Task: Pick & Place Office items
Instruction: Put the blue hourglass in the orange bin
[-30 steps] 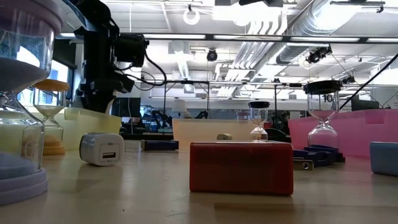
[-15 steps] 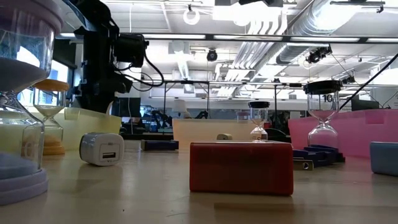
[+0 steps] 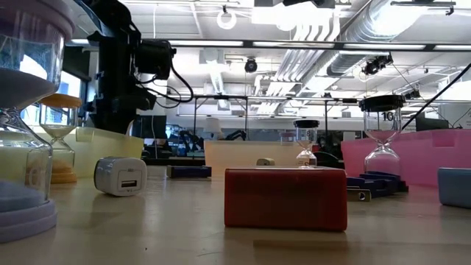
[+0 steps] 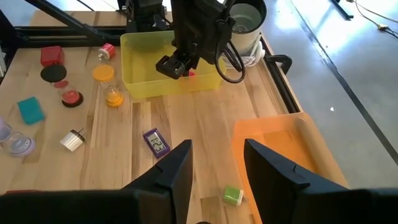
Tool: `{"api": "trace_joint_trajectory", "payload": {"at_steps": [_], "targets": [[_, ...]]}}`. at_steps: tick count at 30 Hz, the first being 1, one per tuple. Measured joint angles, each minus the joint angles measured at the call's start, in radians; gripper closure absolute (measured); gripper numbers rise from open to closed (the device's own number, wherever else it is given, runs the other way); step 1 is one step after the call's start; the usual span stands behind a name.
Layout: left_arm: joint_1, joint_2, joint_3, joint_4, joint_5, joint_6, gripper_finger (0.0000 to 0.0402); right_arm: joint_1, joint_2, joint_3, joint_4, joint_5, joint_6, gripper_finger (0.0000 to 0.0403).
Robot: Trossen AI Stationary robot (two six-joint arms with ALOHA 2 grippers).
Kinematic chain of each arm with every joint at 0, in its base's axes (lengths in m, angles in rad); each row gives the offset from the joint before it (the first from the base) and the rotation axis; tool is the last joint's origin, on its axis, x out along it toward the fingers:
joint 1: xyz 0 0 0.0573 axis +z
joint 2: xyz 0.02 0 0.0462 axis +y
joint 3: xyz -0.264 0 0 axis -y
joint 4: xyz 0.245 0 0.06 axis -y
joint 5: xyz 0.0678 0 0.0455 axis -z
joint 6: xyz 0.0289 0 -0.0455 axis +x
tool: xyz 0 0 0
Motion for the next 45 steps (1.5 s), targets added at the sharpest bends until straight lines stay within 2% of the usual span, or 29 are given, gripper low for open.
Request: {"api": "trace_joint_trajectory", "payload": {"at_steps": [4,9,14,18,24,29,37,40,45], "targets": [[0.000,0.000,0.001,-0.022,0.039,0.032,0.0199,0.000,0.000,0.000,0.000,0.000,0.005,0.0270],[0.000,0.000,0.001,-0.024,0.127,0.033,0.0137,0.000,0.000,0.000,0.001,0.000,0.019,0.0270],[0.019,-0.001,0.047,-0.158,0.166,0.021,0.0096,0.000,0.000,0.000,0.001,-0.035,0.030,0.0270],[0.027,-0.027,0.098,-0.249,0.144,-0.017,0.0091,0.002,0.000,0.000,0.001,-0.084,0.032,0.0270],[-0.020,-0.121,0.202,-0.299,0.134,-0.082,0.0090,0.008,-0.004,0.000,-0.033,-0.192,0.039,0.0270],[-0.096,-0.214,0.263,-0.293,0.132,-0.186,0.0090,0.031,-0.015,0.000,-0.092,-0.231,0.114,0.0270],[-0.266,-0.314,0.267,-0.285,0.126,-0.385,0.0090,0.107,-0.016,0.000,-0.239,-0.278,0.196,0.0267],[-0.340,-0.319,0.267,-0.285,0.077,-0.451,0.0090,0.137,-0.016,0.000,-0.234,-0.268,0.277,0.0246],[-0.448,-0.310,0.267,-0.284,0.037,-0.543,0.0090,0.160,-0.016,0.000,-0.226,-0.282,0.387,0.0181]]}}
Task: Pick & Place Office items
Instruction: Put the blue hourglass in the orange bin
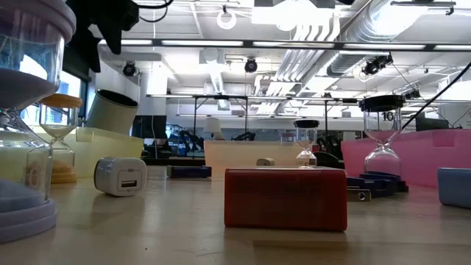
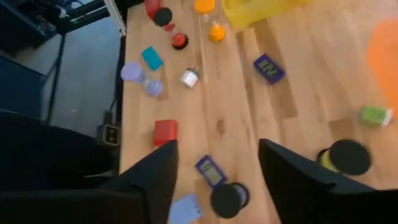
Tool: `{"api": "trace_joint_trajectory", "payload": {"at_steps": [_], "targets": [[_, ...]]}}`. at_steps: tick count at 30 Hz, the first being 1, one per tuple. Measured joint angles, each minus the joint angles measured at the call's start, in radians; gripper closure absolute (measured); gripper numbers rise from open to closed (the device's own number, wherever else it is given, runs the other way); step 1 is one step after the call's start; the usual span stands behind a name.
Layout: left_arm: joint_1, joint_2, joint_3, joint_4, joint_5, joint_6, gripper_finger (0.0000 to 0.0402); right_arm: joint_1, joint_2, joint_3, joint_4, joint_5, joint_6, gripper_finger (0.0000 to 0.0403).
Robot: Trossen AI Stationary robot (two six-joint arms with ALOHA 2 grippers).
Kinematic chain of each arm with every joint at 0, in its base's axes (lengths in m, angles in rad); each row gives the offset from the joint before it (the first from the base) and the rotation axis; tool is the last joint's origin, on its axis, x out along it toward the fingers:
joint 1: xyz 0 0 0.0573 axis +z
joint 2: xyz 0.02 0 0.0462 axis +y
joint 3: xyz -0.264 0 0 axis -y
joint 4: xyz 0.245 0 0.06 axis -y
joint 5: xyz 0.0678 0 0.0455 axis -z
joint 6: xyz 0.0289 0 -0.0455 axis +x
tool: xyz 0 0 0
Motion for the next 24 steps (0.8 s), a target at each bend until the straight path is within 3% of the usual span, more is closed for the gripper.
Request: {"api": "trace_joint_trajectory", "payload": {"at_steps": [5,10,15,24], "targets": [[-0.089,0.000,0.000,0.000,-0.004,-0.055,0.0090,-0.001,0.000,0.000,-0.066,-0.120,0.111,0.0128],[-0.133,0.000,0.000,0.004,-0.016,-0.053,0.0090,0.036,0.000,0.000,-0.176,-0.216,0.289,0.0116],[-0.160,0.000,0.000,0.011,-0.021,-0.024,0.0090,0.144,0.000,0.000,-0.232,-0.195,0.509,0.0122],[-0.247,0.000,0.000,0.012,-0.008,-0.021,0.0090,0.380,0.016,0.000,-0.243,-0.019,0.952,0.0125]]}}
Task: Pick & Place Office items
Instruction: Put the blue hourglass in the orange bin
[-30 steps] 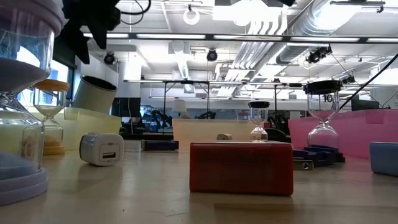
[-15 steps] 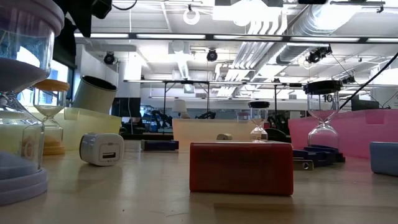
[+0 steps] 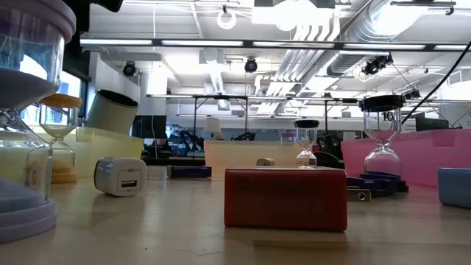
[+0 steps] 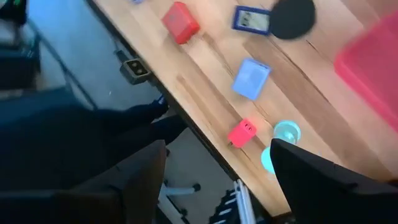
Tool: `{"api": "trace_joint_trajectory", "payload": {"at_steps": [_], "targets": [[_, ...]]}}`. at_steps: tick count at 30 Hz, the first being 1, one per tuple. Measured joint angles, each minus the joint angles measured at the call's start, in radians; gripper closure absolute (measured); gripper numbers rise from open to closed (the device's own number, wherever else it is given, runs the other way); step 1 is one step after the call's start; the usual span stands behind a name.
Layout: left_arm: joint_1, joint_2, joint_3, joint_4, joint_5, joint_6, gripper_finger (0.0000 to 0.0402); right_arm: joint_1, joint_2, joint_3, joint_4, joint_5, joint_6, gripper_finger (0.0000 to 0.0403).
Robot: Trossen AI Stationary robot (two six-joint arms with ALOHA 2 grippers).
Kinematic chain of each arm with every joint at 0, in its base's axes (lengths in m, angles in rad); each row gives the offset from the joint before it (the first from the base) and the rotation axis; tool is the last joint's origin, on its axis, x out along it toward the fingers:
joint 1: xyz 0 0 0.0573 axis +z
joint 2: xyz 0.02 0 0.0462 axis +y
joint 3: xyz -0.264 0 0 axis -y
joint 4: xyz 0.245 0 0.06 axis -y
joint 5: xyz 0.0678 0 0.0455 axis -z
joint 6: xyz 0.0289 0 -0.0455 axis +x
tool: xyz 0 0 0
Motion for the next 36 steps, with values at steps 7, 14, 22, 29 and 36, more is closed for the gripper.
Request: {"api": "trace_joint_trajectory", "payload": {"at_steps": [7,14,22,29,36], "targets": [[-0.073,0.000,0.000,0.046,-0.003,0.000,0.0090,0.175,0.047,0.000,-0.035,0.138,0.321,0.0125],[-0.127,0.000,-0.001,0.112,-0.003,0.016,0.0090,0.290,0.121,0.000,-0.143,0.126,0.558,0.0126],[-0.196,0.000,-0.001,0.180,-0.003,0.018,0.0090,0.321,0.197,0.000,-0.217,0.124,0.626,0.0126],[-0.255,0.000,-0.001,0.208,-0.019,-0.006,0.0090,0.320,0.208,-0.012,-0.223,0.134,0.701,0.0126],[-0.316,0.000,-0.001,0.218,-0.092,-0.028,0.0090,0.348,0.208,-0.107,-0.143,0.096,0.731,0.0126]]}}
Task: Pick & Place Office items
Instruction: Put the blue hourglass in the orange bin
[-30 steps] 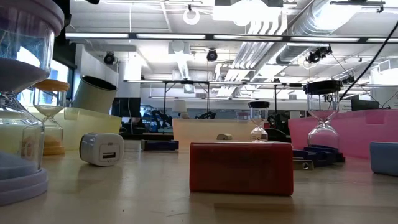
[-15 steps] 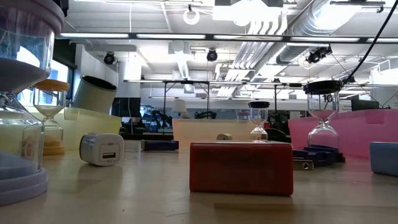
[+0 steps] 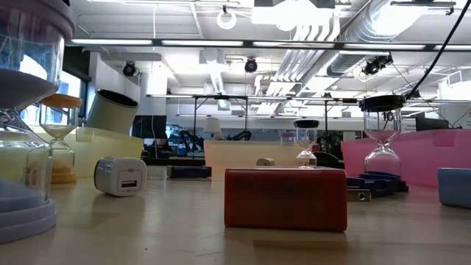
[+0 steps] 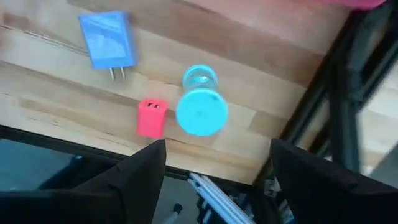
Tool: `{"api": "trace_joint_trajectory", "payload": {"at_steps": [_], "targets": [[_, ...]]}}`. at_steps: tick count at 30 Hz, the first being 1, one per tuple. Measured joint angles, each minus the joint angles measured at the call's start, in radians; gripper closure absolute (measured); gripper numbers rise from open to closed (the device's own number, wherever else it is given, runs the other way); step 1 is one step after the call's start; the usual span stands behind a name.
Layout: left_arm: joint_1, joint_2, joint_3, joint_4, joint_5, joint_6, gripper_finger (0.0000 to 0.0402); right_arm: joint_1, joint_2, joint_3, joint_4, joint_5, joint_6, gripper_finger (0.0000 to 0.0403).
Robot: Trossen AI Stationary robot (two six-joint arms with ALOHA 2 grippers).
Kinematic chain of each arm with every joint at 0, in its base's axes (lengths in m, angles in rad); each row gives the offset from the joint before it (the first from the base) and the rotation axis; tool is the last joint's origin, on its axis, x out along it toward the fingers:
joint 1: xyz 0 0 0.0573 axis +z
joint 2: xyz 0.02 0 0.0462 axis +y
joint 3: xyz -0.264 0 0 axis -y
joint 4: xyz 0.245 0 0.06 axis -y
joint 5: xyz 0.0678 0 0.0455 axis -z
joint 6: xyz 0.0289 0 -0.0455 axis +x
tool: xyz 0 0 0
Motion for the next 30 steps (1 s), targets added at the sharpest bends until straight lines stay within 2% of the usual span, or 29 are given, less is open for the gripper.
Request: {"api": "trace_joint_trajectory", "payload": {"at_steps": [17,30], "targets": [[-0.035,0.000,0.000,0.000,-0.022,-0.002,0.0090,0.006,0.000,-0.227,0.302,0.001,0.030,0.0126],[-0.035,0.000,0.000,0.000,-0.024,0.009,0.0090,0.006,0.000,-0.317,0.411,-0.021,0.030,0.0126]]}}
